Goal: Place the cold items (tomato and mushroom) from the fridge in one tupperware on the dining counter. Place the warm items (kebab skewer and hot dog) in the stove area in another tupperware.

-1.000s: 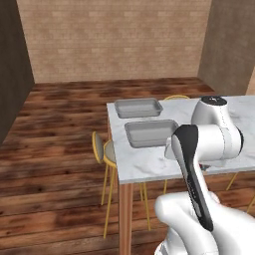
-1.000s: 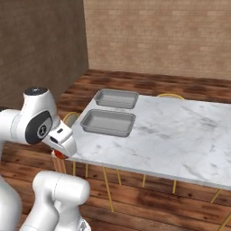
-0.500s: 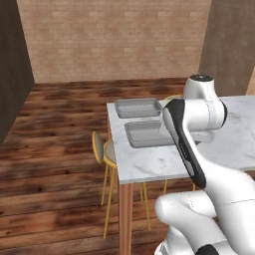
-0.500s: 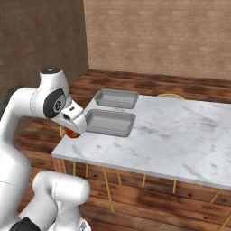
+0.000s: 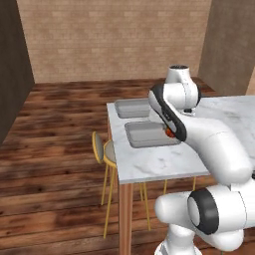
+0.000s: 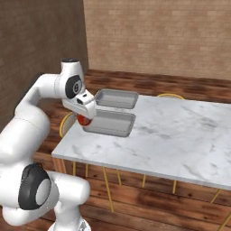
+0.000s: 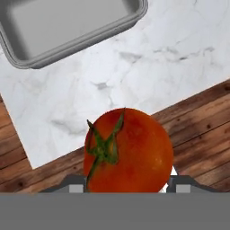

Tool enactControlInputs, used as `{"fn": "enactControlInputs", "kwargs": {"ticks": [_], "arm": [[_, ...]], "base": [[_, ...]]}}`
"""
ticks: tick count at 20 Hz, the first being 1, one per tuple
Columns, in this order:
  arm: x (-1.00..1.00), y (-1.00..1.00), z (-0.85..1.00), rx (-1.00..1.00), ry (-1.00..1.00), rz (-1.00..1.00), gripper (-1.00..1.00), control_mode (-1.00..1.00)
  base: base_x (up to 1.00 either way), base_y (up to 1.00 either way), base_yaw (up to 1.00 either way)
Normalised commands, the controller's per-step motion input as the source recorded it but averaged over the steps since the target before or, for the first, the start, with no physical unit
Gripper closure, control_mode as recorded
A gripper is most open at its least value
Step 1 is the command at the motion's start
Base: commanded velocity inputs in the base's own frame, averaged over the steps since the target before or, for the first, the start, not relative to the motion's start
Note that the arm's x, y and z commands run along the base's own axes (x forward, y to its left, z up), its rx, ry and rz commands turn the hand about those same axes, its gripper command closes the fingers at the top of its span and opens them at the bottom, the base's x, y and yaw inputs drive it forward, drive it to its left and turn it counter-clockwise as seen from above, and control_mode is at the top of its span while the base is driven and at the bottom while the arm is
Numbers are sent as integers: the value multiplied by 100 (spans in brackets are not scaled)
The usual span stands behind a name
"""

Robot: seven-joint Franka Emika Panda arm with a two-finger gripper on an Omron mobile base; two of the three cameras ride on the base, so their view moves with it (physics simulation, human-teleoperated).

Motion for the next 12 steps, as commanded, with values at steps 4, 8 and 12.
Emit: {"fn": "enactControlInputs", "kwargs": {"ticks": [4, 8, 12], "arm": [[100, -25, -39, 0, 4, -2, 100, -100], [100, -28, -40, 0, 0, 0, 100, -100], [99, -24, -43, 0, 0, 0, 100, -100]], "base": [[0, 0, 0], [0, 0, 0], [0, 0, 0]]}}
